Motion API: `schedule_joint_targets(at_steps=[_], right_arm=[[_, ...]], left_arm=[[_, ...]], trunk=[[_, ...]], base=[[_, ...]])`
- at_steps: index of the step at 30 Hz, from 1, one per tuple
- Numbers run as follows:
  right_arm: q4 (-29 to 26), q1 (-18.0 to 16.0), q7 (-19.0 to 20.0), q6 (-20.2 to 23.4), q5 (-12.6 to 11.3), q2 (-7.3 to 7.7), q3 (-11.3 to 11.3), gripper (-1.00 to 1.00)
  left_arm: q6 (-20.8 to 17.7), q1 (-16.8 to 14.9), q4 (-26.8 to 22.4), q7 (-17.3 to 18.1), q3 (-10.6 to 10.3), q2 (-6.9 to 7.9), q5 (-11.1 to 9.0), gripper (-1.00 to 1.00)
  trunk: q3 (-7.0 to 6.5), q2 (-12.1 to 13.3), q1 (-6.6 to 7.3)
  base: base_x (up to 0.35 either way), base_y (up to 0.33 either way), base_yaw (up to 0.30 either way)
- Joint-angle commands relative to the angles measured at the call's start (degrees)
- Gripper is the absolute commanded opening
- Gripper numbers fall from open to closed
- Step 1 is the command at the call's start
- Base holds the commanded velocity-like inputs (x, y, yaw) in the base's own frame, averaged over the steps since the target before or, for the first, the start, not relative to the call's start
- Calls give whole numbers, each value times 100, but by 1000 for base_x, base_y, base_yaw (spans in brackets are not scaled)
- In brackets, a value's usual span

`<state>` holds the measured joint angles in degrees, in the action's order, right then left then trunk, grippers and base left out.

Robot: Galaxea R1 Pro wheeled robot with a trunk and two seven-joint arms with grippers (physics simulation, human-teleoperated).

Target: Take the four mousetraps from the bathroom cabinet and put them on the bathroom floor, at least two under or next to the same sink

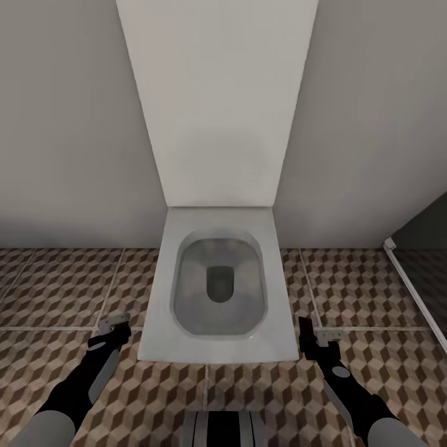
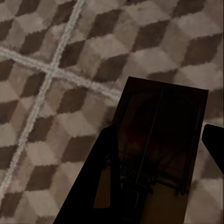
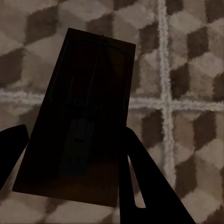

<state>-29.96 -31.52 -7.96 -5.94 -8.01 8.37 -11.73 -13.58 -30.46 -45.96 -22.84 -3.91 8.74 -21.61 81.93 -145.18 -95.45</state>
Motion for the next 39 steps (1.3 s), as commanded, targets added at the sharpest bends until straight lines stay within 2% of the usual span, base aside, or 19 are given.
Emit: schedule_joint_targets(at_steps=[1,14,25,39], right_arm=[[4,-3,-40,-21,-60,7,-49,-100],[3,-3,-8,-21,-60,7,-49,-100],[2,-3,-49,-33,-60,7,-49,-100],[7,-3,-74,-47,-60,7,-49,-100]], left_arm=[[-17,-2,-10,-58,-39,-1,-45,-100],[-19,-3,-14,-58,-41,-14,-50,-100],[-30,-4,-11,-64,-30,-27,-37,-100],[8,-3,-15,-79,-25,27,-35,-100]], trunk=[[4,-2,1],[4,-2,1],[247,-16,-27],[247,-16,-27]], base=[[0,0,0],[0,0,0],[0,0,0],[0,0,0]])
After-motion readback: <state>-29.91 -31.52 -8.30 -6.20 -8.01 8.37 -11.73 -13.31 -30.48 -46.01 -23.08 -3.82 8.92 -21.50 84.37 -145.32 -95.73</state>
